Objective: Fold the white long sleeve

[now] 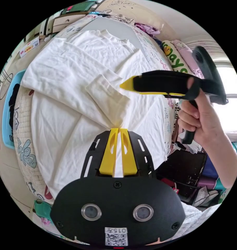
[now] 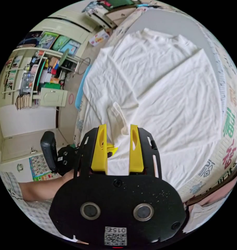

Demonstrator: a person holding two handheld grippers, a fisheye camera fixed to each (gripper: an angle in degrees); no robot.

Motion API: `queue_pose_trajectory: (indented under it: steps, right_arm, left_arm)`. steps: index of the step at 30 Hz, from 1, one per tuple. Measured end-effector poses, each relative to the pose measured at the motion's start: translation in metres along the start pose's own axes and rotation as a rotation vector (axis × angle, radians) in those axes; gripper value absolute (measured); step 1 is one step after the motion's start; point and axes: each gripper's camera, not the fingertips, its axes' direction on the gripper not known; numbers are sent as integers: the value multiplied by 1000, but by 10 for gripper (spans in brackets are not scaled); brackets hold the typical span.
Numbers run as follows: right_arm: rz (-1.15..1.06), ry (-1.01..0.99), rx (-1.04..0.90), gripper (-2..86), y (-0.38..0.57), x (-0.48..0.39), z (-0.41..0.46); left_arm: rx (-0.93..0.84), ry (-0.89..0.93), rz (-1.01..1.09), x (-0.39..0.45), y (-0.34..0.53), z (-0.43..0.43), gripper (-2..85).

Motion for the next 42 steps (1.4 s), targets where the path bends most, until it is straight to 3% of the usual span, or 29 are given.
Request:
queue_pose_trajectory:
  steps: [3, 7, 12, 17, 20, 25, 28, 31, 33, 35, 38, 42]
  right_arm:
    - [-36, -9, -74, 61, 13, 13, 25]
    - [0, -79, 91, 10, 84, 55, 1]
    - [162, -193, 236, -1, 197, 112, -15]
    - [311, -82, 246, -3, 298, 137, 11]
    - [363, -132, 242, -3, 332, 142, 37]
    - [356, 0, 247, -2, 358, 113, 52]
    - [169, -48, 319, -1, 356, 56, 41]
    - [131, 120, 175, 4, 343, 29, 84]
    - [219, 170, 63, 9, 348, 51, 129]
    - [333, 86, -79, 29, 363, 89, 171]
    - [383, 6, 66, 54, 388, 117, 163]
    - [378, 23, 123, 76, 381, 139, 167]
  left_arm:
    - [-9, -31, -13, 15, -1, 6, 5]
    - [25, -15, -22, 30, -1, 4, 21]
    - [154, 206, -131, 43, 3, -15, 60]
    - [183, 277, -259, 36, 15, -13, 64]
    - [172, 275, -357, 22, 24, -3, 64]
    - [173, 327, -483, 2, 31, 9, 63]
    - [147, 354, -457, 5, 29, 15, 64]
    - [100, 328, -423, 13, 29, 24, 66]
    - [81, 345, -444, 16, 31, 33, 66]
    - [54, 357, -458, 18, 31, 40, 66]
    - [-24, 358, -408, 29, 27, 53, 67]
    - [-123, 385, -355, 47, 25, 81, 68]
